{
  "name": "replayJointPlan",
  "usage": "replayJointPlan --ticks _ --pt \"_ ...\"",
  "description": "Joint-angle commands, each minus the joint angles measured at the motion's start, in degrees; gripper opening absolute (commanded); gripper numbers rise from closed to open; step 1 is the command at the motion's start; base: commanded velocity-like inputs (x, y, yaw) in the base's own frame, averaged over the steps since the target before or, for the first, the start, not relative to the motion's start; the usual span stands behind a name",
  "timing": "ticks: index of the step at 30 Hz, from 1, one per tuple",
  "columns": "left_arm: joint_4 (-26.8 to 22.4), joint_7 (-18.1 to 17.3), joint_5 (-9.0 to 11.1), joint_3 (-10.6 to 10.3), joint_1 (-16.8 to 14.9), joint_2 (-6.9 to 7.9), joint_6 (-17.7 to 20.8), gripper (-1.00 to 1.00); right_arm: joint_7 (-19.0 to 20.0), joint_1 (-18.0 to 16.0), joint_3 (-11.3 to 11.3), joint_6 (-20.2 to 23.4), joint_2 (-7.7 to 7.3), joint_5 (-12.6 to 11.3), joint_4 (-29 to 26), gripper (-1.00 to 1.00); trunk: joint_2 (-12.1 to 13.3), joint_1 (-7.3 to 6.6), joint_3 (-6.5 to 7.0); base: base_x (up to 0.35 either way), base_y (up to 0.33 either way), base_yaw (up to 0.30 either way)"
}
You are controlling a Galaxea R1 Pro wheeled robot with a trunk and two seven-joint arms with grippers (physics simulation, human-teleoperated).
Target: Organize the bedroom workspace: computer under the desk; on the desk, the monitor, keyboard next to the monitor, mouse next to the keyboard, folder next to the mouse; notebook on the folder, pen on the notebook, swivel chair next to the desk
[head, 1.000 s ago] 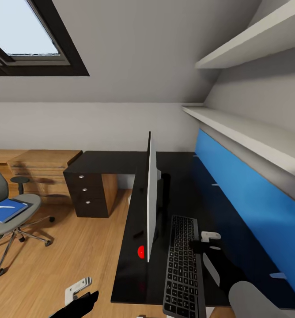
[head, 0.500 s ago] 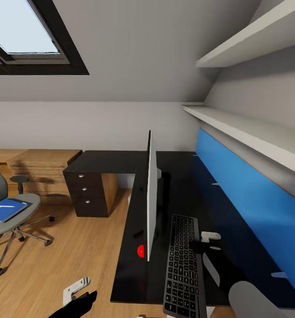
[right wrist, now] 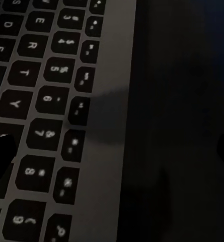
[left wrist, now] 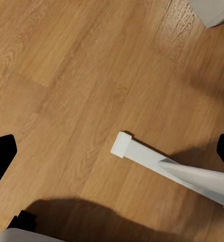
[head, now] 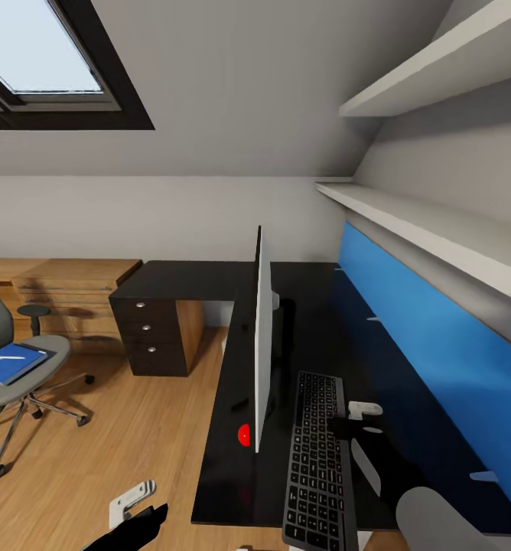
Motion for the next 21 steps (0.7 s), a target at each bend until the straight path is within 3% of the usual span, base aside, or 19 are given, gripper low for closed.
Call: replayJointPlan --ticks 1,21 --pt "-0.12 0.41 0.61 0.05 -0.01 -0.05 0.22 1.00 -0.34 -0.01 0.23 0.28 -0.04 -0.59 -0.12 1.00 -0.05 0.01 -0.06 0.000 0.000 0.000" --pt "-0.10 0.41 0.62 0.23 -0.01 -0.09 0.22 1.00 -0.32 -0.02 0.22 0.23 -0.04 -0.59 -0.12 1.00 -0.05 0.01 -0.06 0.000 0.000 0.000"
